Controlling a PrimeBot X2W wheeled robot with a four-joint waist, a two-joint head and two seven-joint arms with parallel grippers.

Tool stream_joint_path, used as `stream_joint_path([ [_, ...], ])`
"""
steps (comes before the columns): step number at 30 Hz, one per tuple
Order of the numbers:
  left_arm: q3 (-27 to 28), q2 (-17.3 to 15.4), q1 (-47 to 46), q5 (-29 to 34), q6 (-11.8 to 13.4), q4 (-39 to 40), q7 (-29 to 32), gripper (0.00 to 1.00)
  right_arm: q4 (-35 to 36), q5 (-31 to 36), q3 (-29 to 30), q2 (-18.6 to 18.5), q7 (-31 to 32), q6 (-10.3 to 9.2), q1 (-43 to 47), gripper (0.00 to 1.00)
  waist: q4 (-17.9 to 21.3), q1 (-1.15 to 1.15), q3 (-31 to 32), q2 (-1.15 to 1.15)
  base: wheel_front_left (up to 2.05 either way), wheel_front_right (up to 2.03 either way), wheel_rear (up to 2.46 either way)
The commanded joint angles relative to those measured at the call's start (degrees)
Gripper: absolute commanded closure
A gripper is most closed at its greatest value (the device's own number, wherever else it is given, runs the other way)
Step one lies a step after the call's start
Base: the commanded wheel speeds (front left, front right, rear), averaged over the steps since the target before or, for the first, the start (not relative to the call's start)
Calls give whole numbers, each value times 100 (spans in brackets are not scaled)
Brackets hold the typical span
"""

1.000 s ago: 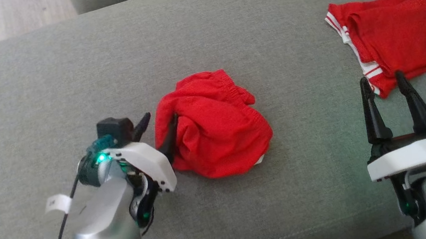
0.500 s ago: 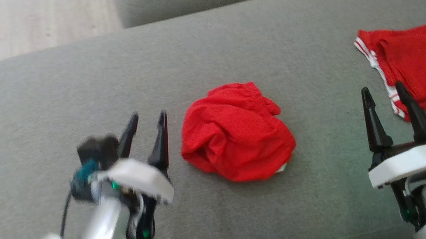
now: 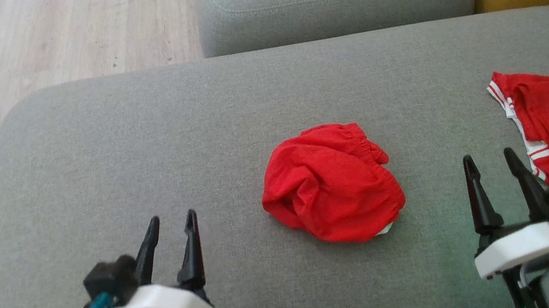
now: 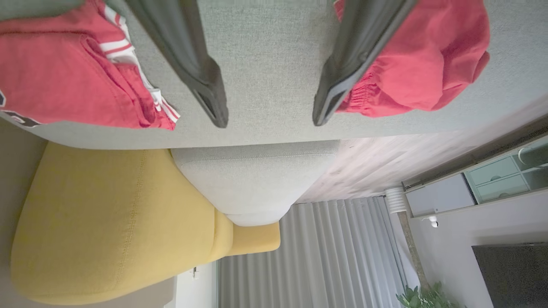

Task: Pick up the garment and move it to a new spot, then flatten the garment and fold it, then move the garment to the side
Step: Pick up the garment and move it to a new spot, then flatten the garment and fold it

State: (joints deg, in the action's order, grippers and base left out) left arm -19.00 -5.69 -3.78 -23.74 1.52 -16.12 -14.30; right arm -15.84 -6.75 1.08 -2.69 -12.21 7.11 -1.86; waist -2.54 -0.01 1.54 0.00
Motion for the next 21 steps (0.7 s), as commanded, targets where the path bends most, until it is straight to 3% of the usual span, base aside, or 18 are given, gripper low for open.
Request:
stream_joint_path([
  [1, 263, 1, -194, 93, 6, 257, -69, 0, 130, -76, -137, -19, -99, 37, -123, 0, -8, 1, 16, 0, 0, 0, 0],
  [21, 763, 229, 206, 408, -138, 411, -70, 0, -201, -235, -321, -19, -259, 37, -164, 0, -71, 1, 24, 0, 0, 0, 0],
])
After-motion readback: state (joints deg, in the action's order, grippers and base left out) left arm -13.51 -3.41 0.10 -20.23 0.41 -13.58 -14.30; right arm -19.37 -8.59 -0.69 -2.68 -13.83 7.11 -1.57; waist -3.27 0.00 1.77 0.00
